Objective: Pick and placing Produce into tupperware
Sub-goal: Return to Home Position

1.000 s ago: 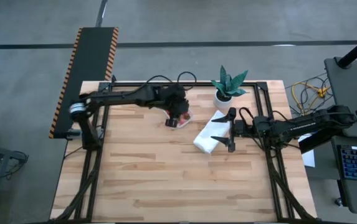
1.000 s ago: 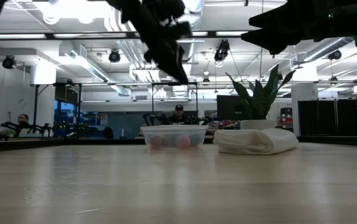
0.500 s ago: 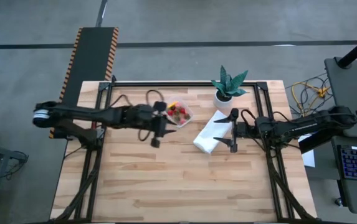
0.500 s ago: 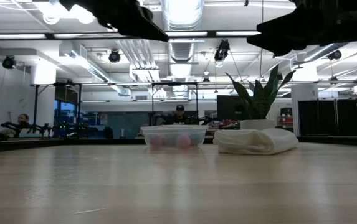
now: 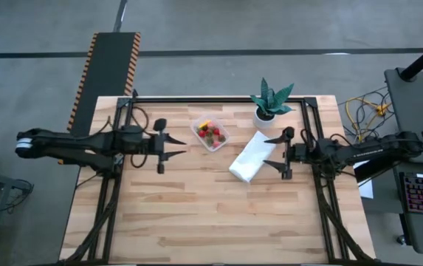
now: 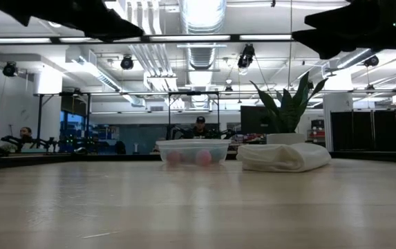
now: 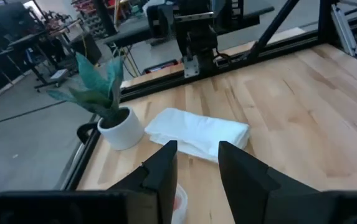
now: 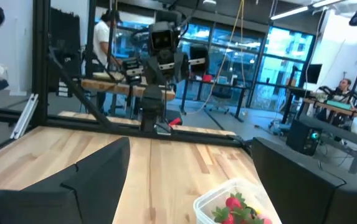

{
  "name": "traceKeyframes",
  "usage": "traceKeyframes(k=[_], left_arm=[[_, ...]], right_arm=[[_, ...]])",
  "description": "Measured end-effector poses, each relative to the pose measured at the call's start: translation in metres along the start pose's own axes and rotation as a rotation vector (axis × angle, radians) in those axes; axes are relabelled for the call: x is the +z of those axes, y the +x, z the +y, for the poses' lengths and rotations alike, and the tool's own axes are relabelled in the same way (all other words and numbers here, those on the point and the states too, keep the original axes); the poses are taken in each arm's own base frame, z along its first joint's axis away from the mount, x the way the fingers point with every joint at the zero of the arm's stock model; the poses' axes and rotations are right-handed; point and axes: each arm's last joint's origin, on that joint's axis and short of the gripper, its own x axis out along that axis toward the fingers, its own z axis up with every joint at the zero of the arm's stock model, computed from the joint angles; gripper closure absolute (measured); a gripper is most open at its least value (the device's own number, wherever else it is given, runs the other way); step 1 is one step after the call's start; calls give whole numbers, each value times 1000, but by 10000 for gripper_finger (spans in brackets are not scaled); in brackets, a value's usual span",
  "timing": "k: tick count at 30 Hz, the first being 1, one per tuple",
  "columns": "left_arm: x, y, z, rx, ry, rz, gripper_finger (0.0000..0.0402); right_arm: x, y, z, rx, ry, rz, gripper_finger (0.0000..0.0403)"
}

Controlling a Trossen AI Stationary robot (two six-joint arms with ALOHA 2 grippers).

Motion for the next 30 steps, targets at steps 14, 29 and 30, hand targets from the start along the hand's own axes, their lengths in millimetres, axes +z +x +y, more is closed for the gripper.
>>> traceKeyframes(k=[14,29,30], left_arm=[[-32,-46,-7,48,-31,-147,299],[-74,-72,-20,47,-63,-259,299],[-78,-73,-22,41,-71,-270,299]], right_arm=[[-8,-22,-5,-44,-49,-73,76],[-11,-35,-6,-46,-59,-77,76],[-11,-36,-6,-46,-61,-77,76]])
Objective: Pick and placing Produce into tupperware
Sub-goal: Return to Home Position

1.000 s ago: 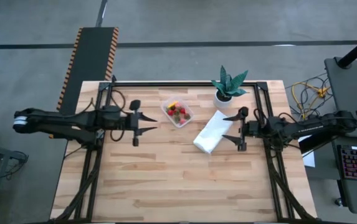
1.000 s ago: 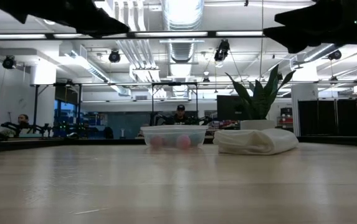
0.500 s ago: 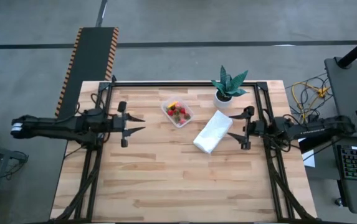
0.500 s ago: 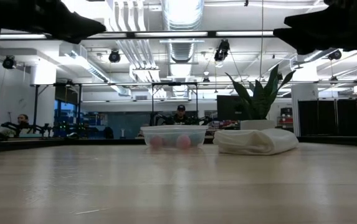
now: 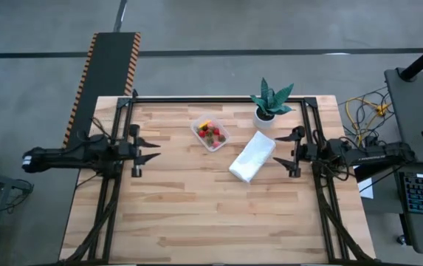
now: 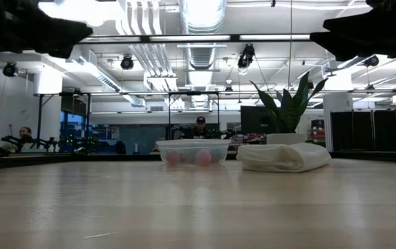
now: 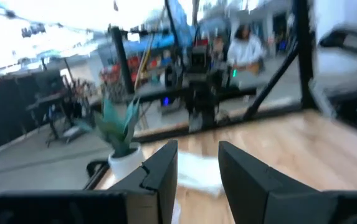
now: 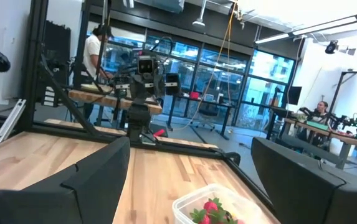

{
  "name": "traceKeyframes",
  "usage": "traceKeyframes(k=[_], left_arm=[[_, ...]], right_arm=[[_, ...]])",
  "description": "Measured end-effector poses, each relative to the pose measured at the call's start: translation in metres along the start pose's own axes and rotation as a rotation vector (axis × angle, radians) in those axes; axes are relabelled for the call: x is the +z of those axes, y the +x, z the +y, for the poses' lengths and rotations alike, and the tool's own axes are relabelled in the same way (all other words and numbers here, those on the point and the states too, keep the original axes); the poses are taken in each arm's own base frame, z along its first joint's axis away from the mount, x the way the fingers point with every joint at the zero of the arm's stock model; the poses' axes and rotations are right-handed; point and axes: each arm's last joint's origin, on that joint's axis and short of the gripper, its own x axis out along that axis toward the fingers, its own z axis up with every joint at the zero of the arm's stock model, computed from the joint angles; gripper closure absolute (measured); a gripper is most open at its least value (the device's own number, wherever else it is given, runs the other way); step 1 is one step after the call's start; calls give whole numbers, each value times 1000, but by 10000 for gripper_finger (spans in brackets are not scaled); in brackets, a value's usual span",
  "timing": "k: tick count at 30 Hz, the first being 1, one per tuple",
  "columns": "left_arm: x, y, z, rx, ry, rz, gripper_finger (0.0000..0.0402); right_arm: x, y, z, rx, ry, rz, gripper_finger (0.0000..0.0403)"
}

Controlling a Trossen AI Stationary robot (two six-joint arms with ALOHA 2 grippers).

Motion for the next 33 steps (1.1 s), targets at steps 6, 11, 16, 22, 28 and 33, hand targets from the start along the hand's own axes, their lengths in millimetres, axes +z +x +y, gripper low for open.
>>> traceKeyframes(k=[6,11,16,22,28,33], left_arm=[[-14,-12,-5,-45,-34,-76,299],[-24,-15,-9,-91,-36,-119,299],[-30,-13,-12,-124,-78,-118,299],[-32,-13,-13,-135,-79,-142,299],[-35,-11,-14,-140,-79,-108,299],[-37,-9,-14,-143,-80,-91,299]], right_arm=[[2,-6,-1,-3,-3,-13,76],[2,-11,-2,0,-11,-17,76],[3,-15,-2,35,8,-52,76],[-2,-17,0,73,40,-40,76],[-10,-17,2,87,102,47,76],[-14,-16,3,89,205,93,76]])
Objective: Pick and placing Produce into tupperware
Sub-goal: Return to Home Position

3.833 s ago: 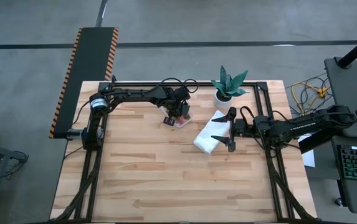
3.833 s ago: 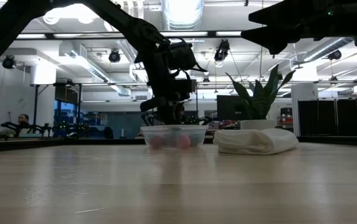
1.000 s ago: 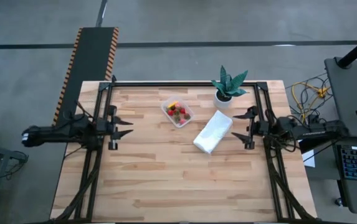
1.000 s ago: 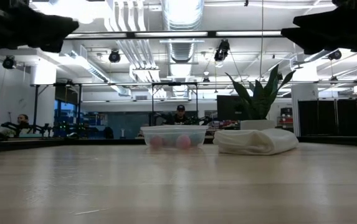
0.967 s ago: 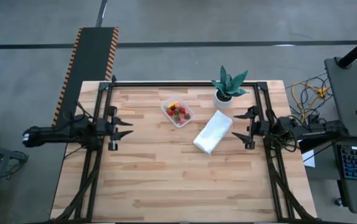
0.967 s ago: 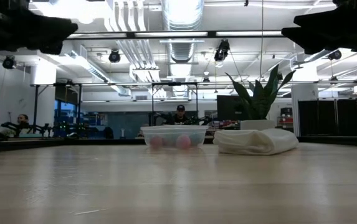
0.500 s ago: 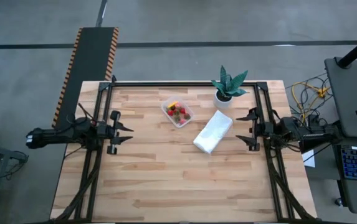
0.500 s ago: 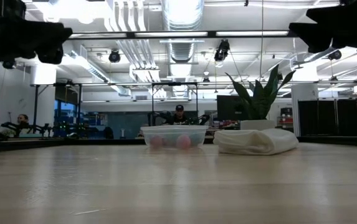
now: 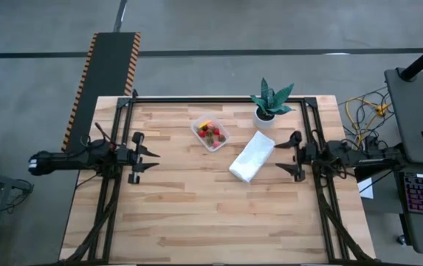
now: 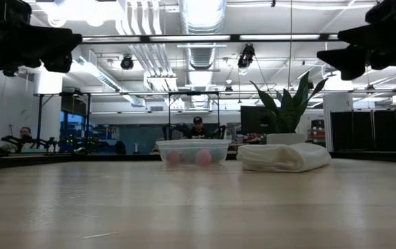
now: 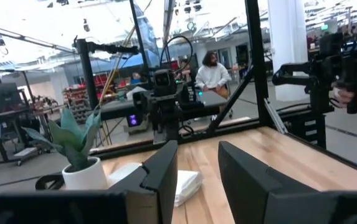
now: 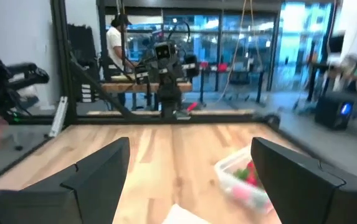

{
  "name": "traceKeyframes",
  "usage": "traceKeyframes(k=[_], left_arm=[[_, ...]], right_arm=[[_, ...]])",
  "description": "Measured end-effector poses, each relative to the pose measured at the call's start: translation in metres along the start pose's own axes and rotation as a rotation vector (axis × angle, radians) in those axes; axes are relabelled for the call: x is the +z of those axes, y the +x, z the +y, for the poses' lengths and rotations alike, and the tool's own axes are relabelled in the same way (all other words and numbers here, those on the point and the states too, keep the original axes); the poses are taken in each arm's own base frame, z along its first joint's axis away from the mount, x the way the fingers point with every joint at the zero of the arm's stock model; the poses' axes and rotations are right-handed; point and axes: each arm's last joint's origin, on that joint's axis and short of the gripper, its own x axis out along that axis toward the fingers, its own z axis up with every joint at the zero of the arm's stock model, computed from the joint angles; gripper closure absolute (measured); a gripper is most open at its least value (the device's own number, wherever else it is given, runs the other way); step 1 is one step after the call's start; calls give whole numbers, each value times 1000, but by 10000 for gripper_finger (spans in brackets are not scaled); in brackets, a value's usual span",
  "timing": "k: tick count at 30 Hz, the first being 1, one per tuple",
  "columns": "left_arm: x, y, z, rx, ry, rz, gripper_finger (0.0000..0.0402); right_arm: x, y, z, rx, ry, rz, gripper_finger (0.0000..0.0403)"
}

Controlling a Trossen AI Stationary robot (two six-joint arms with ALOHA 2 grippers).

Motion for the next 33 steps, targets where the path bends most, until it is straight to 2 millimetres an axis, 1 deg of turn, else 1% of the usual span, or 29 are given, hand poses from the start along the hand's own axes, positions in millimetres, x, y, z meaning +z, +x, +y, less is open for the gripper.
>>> traceKeyframes(k=[5,8,33], left_arm=[[-1,1,0,-1,-1,13,299],[-2,1,0,1,-2,21,299],[-5,3,0,-6,-6,52,299]], right_arm=[[-1,0,0,-4,151,13,76],[-1,0,0,-4,196,13,76],[-1,0,0,-4,200,9,76]])
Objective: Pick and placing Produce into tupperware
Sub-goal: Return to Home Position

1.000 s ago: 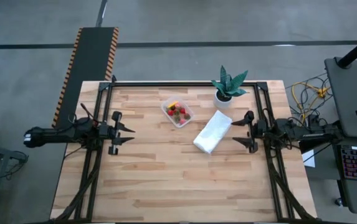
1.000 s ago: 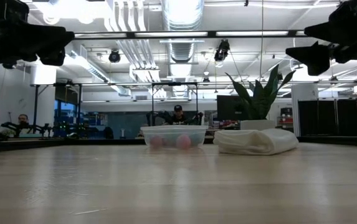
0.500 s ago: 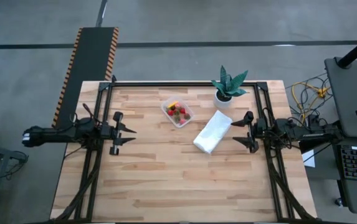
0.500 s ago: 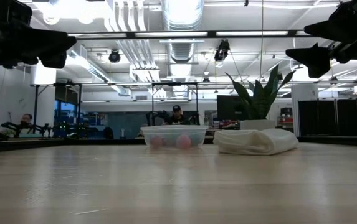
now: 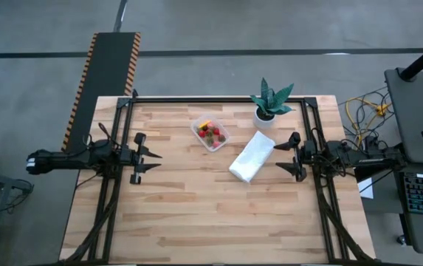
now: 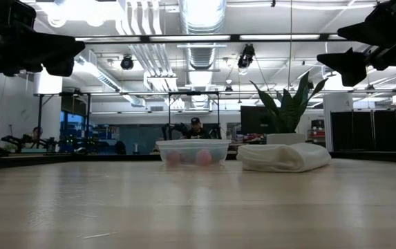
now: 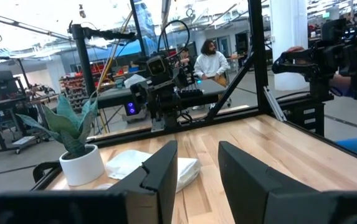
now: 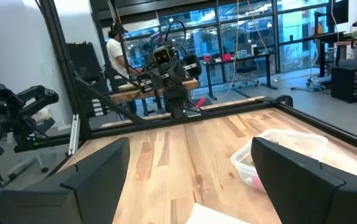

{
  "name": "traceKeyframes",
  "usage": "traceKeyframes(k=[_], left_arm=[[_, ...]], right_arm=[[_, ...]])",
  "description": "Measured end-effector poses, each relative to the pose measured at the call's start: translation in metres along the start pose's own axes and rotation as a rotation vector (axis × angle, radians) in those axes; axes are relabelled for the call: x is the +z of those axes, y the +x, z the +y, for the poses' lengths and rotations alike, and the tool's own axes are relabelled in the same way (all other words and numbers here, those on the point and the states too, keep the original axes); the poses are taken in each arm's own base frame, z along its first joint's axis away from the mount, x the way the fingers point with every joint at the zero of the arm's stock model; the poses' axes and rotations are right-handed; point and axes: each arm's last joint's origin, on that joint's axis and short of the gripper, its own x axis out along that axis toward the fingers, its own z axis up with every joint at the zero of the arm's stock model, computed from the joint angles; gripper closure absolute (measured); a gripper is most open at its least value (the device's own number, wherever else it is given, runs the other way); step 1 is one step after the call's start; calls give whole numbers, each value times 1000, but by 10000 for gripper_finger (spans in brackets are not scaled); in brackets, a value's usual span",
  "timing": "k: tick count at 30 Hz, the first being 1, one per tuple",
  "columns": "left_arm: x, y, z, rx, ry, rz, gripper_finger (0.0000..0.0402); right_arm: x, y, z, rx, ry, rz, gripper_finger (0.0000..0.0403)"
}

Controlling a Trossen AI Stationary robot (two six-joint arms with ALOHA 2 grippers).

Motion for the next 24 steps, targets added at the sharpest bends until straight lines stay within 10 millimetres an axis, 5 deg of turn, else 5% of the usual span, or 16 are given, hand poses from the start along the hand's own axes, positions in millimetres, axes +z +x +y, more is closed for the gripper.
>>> traceKeyframes(k=[24], left_arm=[[-1,0,0,-3,-1,4,299]], right_arm=[[2,-1,0,4,2,-23,76]])
